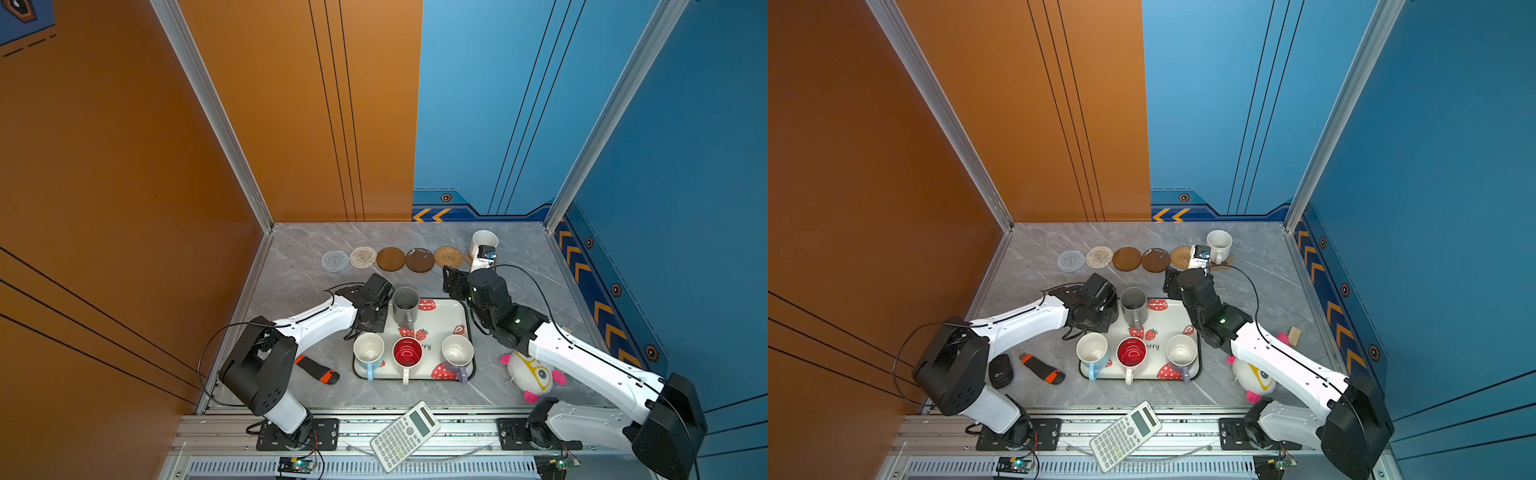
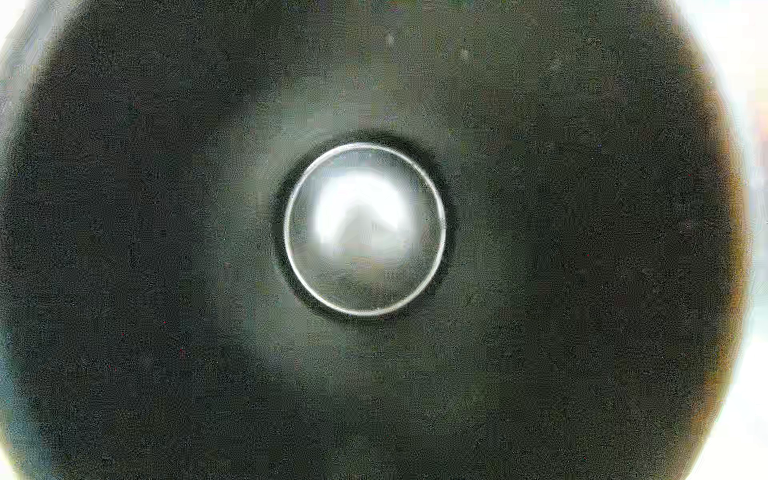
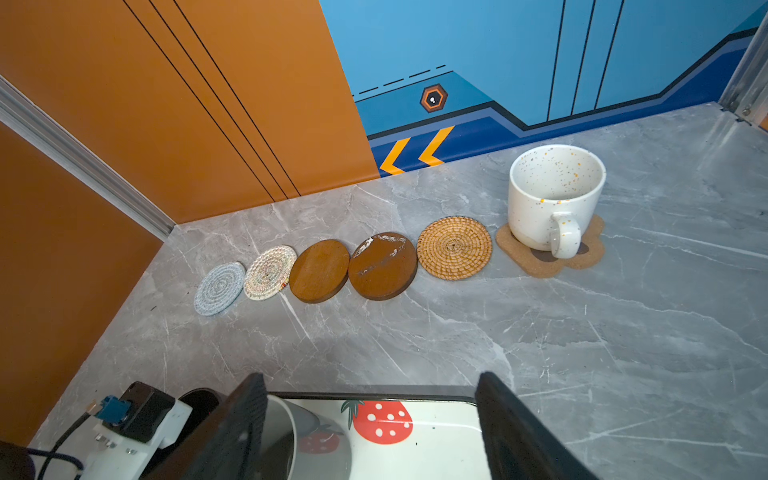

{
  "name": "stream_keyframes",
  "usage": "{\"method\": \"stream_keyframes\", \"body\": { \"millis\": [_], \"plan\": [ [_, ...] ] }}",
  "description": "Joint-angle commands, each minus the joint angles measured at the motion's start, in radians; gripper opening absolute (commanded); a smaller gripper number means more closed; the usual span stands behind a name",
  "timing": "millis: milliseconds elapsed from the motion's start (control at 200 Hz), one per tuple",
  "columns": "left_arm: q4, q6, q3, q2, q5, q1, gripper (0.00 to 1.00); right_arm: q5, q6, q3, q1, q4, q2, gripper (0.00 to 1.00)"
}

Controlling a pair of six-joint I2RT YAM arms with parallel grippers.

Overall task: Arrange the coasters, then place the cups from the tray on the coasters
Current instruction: 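Lower the left gripper into the black mug's opening and close on its rim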

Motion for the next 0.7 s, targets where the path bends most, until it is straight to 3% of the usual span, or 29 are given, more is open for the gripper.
{"method": "stream_keyframes", "body": {
  "millis": [0, 696],
  "plan": [
    [0.033, 0.004, -0.003, 0.0, -0.045, 0.012, 0.0, -0.013, 0.01, 0.0, -0.005, 0.004, 0.007, 0.78],
    [0.059, -0.008, -0.031, -0.137, -0.051, -0.002, 0.0, -0.021, 0.011, -0.002, -0.004, 0.001, 0.006, 0.78]
  ]
}}
